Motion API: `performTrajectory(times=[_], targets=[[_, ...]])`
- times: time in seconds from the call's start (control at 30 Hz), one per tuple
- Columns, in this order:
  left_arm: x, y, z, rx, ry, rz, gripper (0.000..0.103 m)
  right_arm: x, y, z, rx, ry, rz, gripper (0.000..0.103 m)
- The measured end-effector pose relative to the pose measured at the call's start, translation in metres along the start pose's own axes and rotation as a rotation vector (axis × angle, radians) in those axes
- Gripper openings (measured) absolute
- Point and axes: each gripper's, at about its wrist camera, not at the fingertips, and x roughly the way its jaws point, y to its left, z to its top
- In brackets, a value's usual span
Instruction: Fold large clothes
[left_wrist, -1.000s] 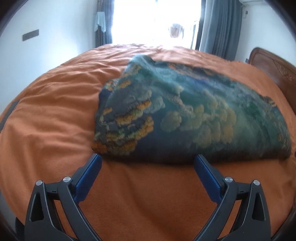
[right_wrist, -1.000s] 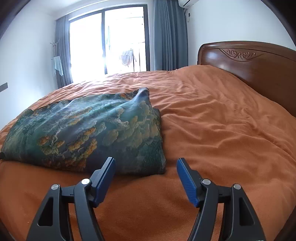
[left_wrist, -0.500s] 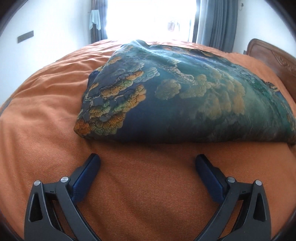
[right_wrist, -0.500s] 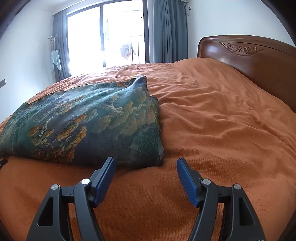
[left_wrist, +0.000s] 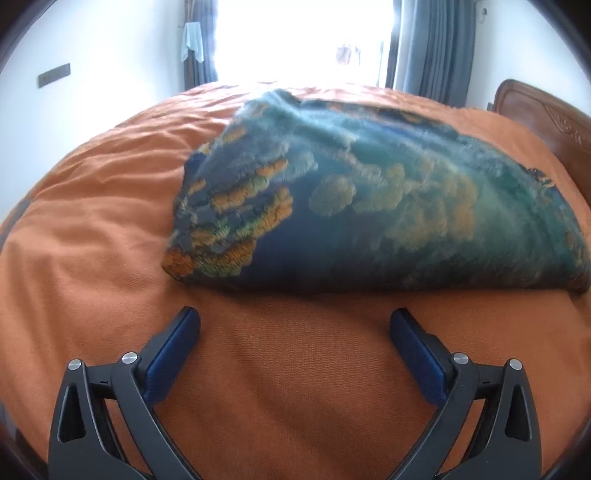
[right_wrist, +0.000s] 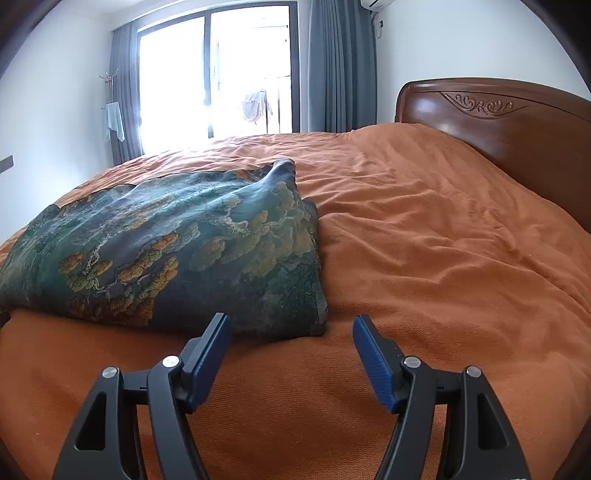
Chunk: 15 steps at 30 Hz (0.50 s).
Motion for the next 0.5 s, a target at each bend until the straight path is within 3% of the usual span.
performTrajectory(times=[0.17,0.27,0.37,0.5], targets=[[-0.046,-0.02,0.027,0.015,-0.145,-0.039,0.102,0.001,-0.006,0.004,0.039,-0.009,0.005,0.07],[-0.055,-0.061,0.059,0.139,-0.182,-0.121,0.102,0.005,-0.009,0.006,0.055,-0.002,0.027,0.07],[-0.029,-0.11,0.103,0.258,-0.087,-0.243,0.103,0.004,-0.011,0.006,0.06,-0.005,0.041,0.07],[0.039,-0.15,0.16,0.247,0.072,-0.338,0.102,0.003,-0.012,0.006,0.062,-0.002,0.061,0.07]])
